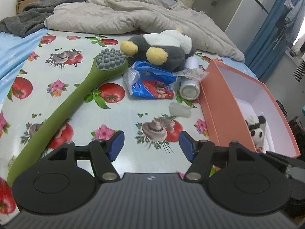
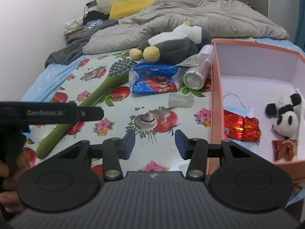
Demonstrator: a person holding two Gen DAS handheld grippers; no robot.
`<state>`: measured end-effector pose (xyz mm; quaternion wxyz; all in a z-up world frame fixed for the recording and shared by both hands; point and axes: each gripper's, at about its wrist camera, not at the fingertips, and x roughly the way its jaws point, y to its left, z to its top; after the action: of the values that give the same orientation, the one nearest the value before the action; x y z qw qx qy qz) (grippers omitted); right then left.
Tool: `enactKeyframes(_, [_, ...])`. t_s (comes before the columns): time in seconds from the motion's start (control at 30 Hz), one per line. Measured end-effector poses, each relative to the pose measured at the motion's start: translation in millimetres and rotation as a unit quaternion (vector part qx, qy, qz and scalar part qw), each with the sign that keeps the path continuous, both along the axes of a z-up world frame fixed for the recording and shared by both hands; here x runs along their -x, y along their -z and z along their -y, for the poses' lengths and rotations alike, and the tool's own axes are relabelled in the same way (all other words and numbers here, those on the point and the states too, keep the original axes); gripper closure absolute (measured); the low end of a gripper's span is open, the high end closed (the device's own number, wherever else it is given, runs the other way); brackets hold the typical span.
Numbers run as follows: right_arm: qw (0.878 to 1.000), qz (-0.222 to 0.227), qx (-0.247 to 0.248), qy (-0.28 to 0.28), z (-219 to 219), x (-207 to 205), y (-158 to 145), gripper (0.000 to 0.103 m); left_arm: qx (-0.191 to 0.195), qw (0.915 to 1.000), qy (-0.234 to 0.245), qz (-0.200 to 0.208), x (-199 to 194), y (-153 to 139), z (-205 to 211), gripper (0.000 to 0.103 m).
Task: Organize soft objects
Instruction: 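Move both tools toward the blue snack bag and white plastic wrap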
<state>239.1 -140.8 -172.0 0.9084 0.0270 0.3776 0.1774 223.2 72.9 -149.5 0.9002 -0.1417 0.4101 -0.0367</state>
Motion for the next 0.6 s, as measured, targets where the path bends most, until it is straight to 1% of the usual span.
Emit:
enactKeyframes(0.2, [1.0,-0.019,0.006,0.011,-11,-34,20,0.054,0.007,0.9998,-0.011,-0.017,-41,22,-10,0.034])
enactKeyframes(0.4, [0.999,-0.014,0.023,0.033,-19,-74,32,0.054,0.02,0.9994,-0.02,-0.021,-88,43,-20,0.034])
enactKeyframes(0.5, [0.999,-0.013,0.03,0.039,-21,-93,38,0.054,0.035,0.9988,-0.027,-0.019,-115,53,-29,0.034])
enactKeyframes(0.6, [0.998,-0.013,0.04,0.04,-26,-110,45,0.042,0.039,0.9986,-0.032,-0.018,-139,65,-34,0.034])
